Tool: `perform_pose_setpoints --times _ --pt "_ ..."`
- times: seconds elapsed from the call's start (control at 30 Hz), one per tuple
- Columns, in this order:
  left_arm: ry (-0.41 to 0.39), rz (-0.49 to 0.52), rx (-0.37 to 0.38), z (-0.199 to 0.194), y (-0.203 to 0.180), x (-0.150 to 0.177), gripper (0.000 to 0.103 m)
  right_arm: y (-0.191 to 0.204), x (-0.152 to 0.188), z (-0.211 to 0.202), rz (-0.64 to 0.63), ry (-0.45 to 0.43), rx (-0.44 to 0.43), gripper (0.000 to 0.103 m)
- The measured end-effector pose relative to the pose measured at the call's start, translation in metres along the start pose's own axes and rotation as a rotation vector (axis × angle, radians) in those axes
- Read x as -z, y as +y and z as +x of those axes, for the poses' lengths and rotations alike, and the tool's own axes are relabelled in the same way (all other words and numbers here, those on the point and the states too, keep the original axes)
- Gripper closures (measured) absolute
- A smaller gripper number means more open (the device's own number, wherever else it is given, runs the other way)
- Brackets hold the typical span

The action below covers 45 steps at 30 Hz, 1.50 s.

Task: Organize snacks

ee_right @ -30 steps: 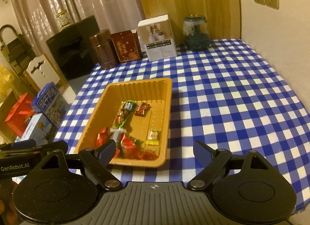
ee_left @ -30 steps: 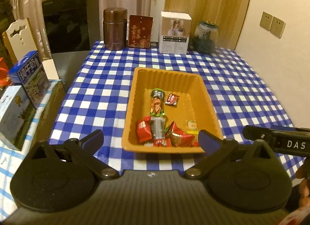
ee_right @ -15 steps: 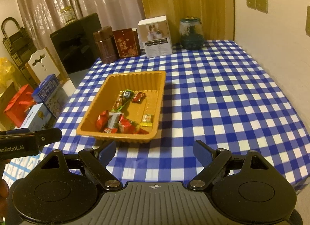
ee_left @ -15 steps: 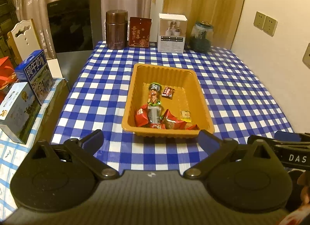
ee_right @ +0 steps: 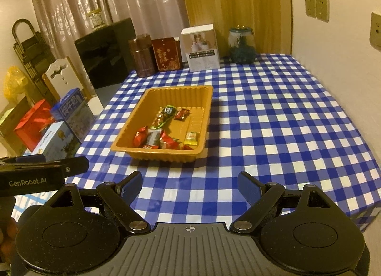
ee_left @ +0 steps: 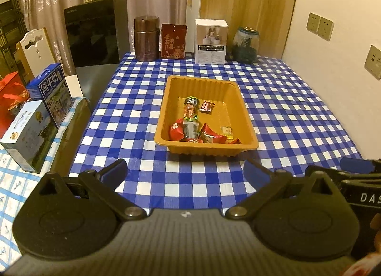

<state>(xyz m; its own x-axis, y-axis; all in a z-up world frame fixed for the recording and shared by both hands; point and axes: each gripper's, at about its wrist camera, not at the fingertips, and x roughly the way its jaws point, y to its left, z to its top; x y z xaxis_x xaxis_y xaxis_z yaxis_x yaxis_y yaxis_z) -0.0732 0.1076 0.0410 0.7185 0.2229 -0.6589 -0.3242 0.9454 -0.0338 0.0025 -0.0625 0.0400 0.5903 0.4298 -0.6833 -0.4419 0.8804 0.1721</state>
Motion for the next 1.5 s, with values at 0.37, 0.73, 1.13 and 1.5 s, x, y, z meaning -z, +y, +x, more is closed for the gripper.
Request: perform_pose_setpoints --times 0.37,0.73,1.13,1.5 --pt "-0.013 0.001 0.004 -0.025 -0.003 0.01 0.0 0.006 0.011 -0.025 0.0 -0.025 -0.008 0.017" --pt "-0.013 -0.005 0.017 -0.037 0.0 0.021 0.0 0.015 0.018 -0.038 -0.024 -0.04 -0.001 0.017" --pt "-0.029 0.004 0.022 -0.048 0.0 0.027 0.0 0.022 0.024 -0.047 -0.043 -0.058 0.012 0.017" --pt "-0.016 0.009 0.034 -0.045 -0.001 0.031 0.0 0.018 0.03 -0.047 -0.038 -0.059 0.024 0.017"
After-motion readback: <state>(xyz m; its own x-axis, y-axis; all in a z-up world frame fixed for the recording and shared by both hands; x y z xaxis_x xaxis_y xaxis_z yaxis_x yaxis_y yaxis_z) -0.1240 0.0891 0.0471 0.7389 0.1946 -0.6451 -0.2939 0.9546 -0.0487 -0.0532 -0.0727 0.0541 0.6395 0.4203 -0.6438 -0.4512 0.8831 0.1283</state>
